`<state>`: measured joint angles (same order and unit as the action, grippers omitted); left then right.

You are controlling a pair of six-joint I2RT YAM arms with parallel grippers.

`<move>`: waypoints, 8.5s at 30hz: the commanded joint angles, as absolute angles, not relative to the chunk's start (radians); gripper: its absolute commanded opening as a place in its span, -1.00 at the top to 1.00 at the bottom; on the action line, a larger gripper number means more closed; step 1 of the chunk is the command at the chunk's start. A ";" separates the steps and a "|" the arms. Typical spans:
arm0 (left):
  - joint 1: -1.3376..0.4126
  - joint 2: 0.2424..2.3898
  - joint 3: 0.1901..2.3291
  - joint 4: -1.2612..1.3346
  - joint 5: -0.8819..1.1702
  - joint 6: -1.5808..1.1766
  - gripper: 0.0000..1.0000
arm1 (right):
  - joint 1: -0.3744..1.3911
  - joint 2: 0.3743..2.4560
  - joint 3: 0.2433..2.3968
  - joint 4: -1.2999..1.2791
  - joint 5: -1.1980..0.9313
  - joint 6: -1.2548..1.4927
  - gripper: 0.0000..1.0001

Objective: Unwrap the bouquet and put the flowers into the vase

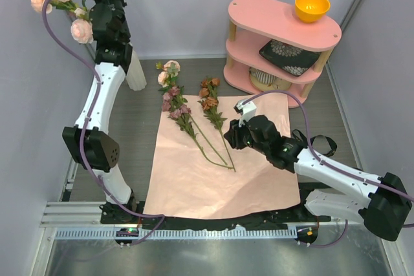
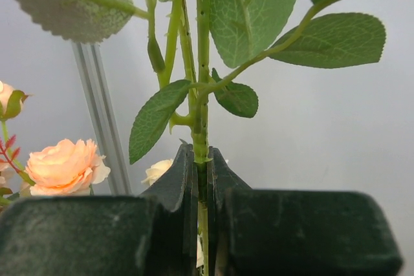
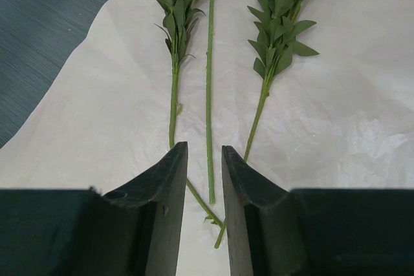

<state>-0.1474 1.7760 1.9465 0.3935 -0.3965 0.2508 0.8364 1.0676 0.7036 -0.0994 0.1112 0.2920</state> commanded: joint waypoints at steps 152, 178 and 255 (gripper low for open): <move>-0.160 1.523 1.864 -0.069 -0.546 -0.123 1.00 | 0.769 0.968 0.621 0.075 0.101 0.290 0.00; -0.153 1.743 1.980 -0.165 -0.664 -0.024 -1.00 | 0.767 1.020 0.626 0.081 0.097 0.299 0.00; -0.153 0.830 0.919 -0.525 0.305 -0.680 -0.86 | 0.881 2.029 1.443 -0.361 0.276 0.166 0.23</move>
<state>-0.1566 0.8478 0.9180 -0.5568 0.2886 -0.6743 0.8795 1.9965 1.4097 -0.3569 0.2573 0.1810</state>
